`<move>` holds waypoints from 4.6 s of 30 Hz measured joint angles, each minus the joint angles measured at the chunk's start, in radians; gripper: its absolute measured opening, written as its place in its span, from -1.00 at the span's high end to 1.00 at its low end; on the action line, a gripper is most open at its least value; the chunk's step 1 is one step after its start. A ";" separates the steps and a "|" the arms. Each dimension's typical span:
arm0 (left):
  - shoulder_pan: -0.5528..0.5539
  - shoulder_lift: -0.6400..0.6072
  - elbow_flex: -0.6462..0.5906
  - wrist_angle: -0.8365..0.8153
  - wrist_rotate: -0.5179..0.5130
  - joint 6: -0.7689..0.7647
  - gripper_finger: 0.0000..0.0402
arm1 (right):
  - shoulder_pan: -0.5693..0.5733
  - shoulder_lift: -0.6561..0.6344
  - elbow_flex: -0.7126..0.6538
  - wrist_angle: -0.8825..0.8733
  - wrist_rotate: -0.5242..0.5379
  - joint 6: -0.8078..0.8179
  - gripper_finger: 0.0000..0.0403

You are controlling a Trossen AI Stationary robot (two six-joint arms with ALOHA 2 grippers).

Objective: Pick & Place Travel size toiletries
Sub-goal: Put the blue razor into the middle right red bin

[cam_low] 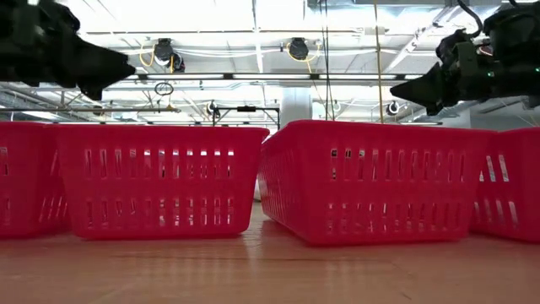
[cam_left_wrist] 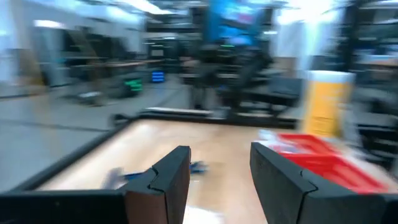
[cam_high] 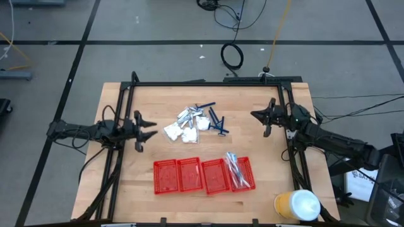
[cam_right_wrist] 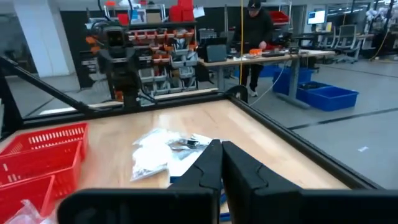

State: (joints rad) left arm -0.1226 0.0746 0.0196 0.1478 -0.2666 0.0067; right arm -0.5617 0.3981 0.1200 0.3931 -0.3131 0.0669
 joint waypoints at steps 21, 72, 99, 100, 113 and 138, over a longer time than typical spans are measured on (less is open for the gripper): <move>0.193 0.158 0.000 0.077 -0.014 0.147 0.17 | 0.218 0.219 0.094 0.131 0.248 0.149 0.98; 0.275 0.187 0.000 0.088 -0.031 0.014 0.17 | 0.401 1.178 0.615 -0.389 0.283 0.096 0.42; 0.275 0.187 0.000 0.089 -0.030 0.007 0.17 | 0.425 1.263 0.618 -0.369 0.364 0.077 0.84; 0.275 0.187 0.000 0.089 -0.030 0.010 0.17 | 0.424 1.262 0.617 -0.365 0.364 0.068 0.89; 0.274 0.189 0.000 0.195 -0.018 -0.044 0.17 | 0.424 1.044 0.622 -0.237 0.523 -0.080 0.89; 0.226 0.492 0.000 0.364 -0.057 -0.168 0.17 | 0.632 1.097 0.577 0.205 -0.241 0.033 0.89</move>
State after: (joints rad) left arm 0.1037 0.5664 0.0200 0.5123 -0.3234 -0.1608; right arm 0.0705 1.4952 0.6970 0.5980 -0.5541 0.1004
